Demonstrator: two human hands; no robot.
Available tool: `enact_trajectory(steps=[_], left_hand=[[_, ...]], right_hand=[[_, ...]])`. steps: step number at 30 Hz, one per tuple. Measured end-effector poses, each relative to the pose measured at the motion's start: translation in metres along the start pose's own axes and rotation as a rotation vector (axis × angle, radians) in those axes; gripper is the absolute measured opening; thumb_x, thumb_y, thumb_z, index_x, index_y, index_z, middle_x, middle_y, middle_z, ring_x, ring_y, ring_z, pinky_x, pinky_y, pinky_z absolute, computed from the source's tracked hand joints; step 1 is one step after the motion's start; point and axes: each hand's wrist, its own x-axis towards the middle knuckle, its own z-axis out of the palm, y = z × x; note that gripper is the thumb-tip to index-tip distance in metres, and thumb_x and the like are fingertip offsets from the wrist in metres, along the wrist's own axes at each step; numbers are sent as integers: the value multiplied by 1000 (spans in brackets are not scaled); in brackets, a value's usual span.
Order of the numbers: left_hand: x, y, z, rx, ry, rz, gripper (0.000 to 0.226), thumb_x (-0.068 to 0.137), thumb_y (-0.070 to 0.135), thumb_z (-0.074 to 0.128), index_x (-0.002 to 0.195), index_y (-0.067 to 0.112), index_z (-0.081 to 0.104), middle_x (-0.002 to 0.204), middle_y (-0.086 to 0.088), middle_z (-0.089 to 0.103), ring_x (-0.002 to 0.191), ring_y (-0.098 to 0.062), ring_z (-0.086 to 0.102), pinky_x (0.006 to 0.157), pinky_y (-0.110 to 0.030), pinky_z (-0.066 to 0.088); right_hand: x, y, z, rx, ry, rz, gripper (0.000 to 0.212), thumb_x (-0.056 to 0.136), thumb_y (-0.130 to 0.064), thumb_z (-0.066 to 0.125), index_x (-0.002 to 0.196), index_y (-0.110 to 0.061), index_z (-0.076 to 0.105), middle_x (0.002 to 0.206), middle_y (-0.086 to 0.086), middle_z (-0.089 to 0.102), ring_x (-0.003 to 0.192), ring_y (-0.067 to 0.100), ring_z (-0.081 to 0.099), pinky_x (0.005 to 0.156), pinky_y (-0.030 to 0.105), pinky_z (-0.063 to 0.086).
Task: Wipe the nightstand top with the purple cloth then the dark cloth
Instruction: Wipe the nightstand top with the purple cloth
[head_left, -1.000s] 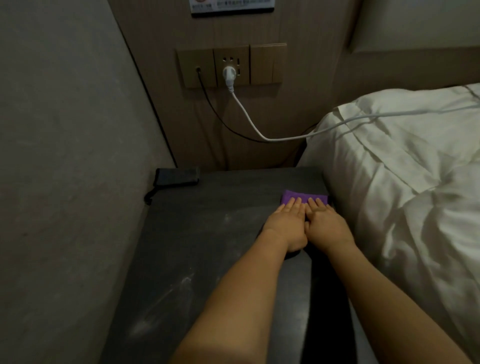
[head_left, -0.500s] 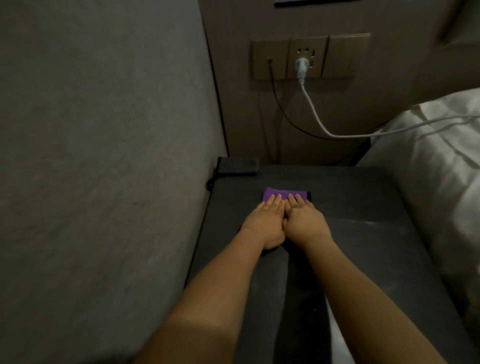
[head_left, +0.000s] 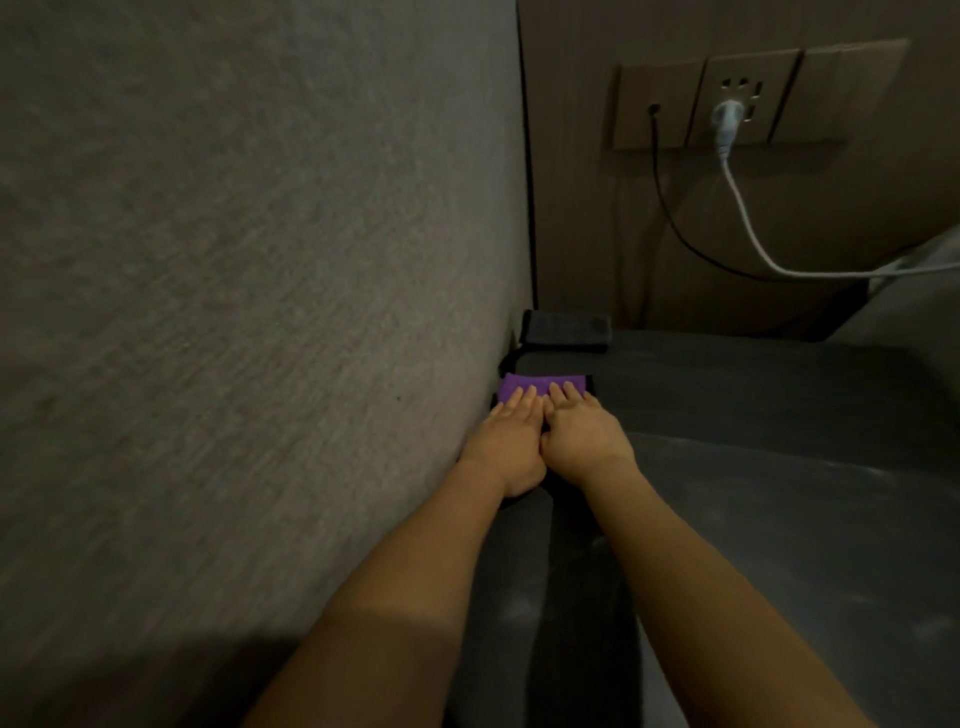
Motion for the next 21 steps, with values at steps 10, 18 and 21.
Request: enact_trajectory(steps=[10, 18, 21], left_hand=[[-25, 6, 12, -16, 11, -32, 72, 97, 24, 40, 155, 7, 1, 164, -9, -2, 152, -20, -1, 122, -31, 0], [-31, 20, 13, -21, 27, -70, 72, 97, 21, 39, 155, 5, 0, 164, -11, -3, 152, -23, -2, 123, -34, 1], [-33, 29, 15, -21, 27, -64, 71, 97, 22, 38, 155, 5, 0, 164, -11, -3, 152, -22, -2, 122, -33, 0]], right_hand=[[-24, -6, 8, -12, -8, -19, 54, 97, -23, 32, 149, -8, 24, 159, 8, 20, 148, 22, 16, 121, 35, 12], [-29, -1, 7, -59, -25, -40, 52, 100, -21, 29, 150, -9, 21, 160, 7, 18, 148, 21, 15, 120, 36, 14], [-36, 6, 9, -57, 7, -31, 51, 100, -21, 29, 150, -10, 22, 160, 8, 18, 148, 22, 17, 120, 36, 16]])
